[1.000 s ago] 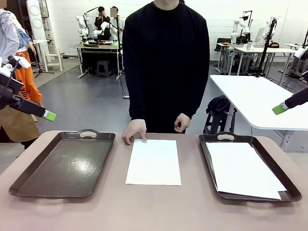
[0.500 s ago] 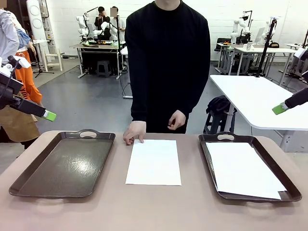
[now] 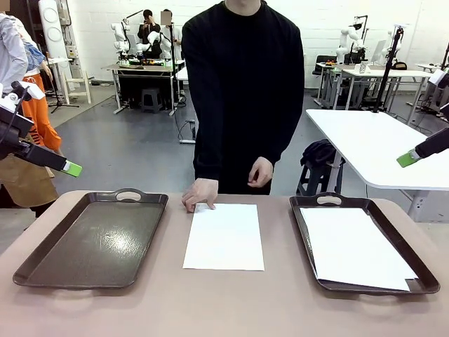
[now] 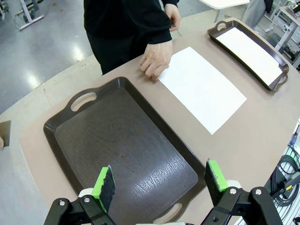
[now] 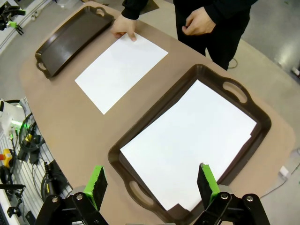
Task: Sort the A4 documents.
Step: Receive the A4 Paper.
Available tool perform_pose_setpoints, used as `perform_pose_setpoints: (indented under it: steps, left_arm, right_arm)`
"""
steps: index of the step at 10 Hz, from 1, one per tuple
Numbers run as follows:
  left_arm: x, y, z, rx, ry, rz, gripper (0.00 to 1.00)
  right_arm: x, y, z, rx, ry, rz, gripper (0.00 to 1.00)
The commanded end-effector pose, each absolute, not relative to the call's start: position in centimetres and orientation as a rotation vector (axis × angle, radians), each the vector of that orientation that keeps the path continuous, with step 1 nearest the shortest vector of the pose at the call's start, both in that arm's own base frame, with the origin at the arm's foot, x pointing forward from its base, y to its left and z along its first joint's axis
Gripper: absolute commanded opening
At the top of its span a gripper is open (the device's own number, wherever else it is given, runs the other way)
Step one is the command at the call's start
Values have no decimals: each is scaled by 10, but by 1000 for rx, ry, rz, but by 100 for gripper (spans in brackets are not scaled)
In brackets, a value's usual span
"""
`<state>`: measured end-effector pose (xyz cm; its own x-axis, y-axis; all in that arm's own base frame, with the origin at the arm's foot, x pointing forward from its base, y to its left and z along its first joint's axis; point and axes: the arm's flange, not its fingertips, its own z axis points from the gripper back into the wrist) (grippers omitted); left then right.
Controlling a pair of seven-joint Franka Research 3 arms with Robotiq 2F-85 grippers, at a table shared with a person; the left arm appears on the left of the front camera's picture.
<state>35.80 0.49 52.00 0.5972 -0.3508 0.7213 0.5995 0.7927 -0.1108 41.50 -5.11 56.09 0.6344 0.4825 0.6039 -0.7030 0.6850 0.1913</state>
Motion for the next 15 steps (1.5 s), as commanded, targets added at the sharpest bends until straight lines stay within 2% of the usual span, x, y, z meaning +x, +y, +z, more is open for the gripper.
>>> perform_pose_setpoints:
  steps: [1, 15]
  left_arm:
    - [359, 7, 518, -376, -752, -567, 100]
    - [359, 7, 518, -376, -752, -567, 100]
  right_arm:
    - [415, -50, 561, 441, -549, 706, 100]
    - [415, -50, 561, 441, -549, 706, 100]
